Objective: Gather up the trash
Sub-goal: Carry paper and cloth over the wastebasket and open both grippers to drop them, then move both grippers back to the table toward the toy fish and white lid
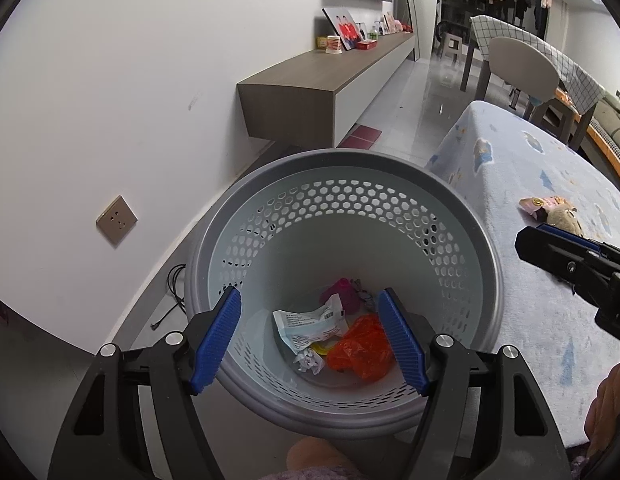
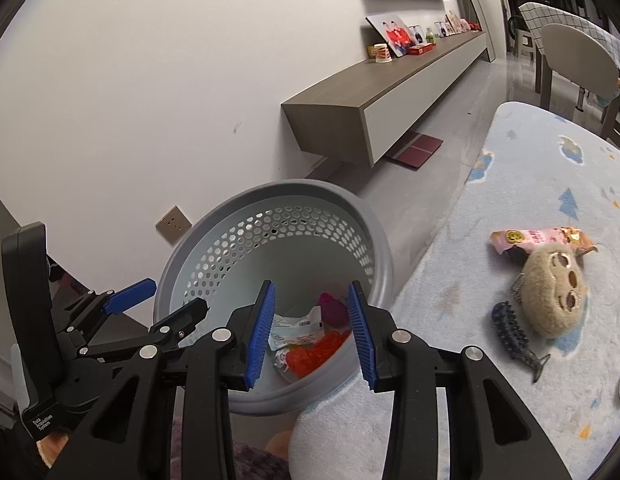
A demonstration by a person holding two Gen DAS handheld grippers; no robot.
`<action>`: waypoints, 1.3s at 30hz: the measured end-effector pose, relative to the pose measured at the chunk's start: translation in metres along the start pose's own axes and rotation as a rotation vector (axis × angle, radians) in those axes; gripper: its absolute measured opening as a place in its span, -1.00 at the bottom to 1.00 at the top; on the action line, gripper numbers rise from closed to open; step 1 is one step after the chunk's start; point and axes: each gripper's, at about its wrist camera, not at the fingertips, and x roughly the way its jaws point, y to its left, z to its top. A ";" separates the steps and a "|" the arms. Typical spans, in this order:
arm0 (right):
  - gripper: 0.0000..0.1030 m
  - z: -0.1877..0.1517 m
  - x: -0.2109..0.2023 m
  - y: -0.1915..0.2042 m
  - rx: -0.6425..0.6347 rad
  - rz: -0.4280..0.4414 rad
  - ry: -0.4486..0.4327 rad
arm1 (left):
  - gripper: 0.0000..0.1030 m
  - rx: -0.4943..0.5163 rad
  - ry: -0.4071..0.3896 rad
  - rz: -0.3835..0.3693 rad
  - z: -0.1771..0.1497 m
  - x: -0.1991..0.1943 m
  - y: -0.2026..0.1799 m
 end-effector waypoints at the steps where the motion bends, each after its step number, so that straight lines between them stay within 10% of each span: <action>1: -0.27 0.000 -0.004 -0.003 0.007 -0.005 -0.009 | 0.36 0.002 -0.001 -0.007 0.000 -0.001 -0.003; 39: -0.16 -0.082 -0.144 -0.178 0.278 -0.297 -0.136 | 0.36 0.206 -0.011 -0.209 -0.015 -0.032 -0.182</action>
